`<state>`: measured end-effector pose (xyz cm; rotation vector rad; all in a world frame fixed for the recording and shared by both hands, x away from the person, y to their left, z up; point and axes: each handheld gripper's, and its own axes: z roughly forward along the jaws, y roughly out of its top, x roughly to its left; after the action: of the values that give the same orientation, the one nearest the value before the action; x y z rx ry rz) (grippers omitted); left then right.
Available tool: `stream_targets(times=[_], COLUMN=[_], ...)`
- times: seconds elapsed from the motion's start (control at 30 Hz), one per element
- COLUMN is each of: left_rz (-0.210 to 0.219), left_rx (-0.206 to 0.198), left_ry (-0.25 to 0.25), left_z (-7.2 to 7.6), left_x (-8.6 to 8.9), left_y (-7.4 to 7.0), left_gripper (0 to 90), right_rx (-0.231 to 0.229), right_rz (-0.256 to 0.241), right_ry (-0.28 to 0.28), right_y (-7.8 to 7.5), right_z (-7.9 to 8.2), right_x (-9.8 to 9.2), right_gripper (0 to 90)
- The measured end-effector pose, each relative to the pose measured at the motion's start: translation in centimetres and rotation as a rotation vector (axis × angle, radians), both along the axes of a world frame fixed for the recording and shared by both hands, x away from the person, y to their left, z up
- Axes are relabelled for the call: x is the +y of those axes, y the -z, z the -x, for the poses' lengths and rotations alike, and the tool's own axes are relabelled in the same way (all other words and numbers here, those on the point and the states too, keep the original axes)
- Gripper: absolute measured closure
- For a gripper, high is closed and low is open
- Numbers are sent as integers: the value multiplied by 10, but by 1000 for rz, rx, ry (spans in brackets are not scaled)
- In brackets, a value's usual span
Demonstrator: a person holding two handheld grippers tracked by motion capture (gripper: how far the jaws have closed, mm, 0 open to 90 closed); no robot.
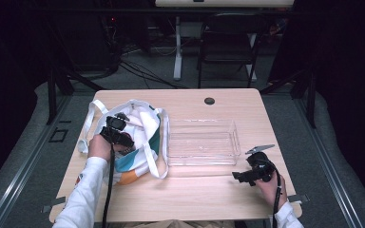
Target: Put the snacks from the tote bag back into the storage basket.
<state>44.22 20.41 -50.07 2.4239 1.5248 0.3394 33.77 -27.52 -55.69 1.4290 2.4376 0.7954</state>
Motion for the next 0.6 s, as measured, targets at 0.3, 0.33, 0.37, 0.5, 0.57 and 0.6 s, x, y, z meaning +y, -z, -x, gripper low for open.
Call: stream_targets(times=[0.3, 0.33, 0.37, 0.5, 0.57, 0.6], left_rz=[-3, -3, 1, 3, 4, 3], left_rx=[6, 6, -5, 3, 2, 2], left_ry=[6, 6, 0, 14, 16, 18], left_z=[1, 1, 1, 1, 2, 2], left_x=[-2, -2, -2, -1, -1, -1], left_y=[-1, -1, 0, -2, -3, -4], left_gripper=[255, 255, 256, 257, 257, 257], right_rx=[0, 0, 2, 2, 2, 2], right_rz=[-17, -17, -18, -10, -10, -10], right_ry=[1, 1, 0, 1, 1, 1], right_y=[0, 0, 0, -1, -1, -1], right_z=[0, 0, 0, 0, 0, 0], right_x=[0, 0, 0, -1, -1, -1], right_gripper=[91, 91, 91, 91, 91, 91])
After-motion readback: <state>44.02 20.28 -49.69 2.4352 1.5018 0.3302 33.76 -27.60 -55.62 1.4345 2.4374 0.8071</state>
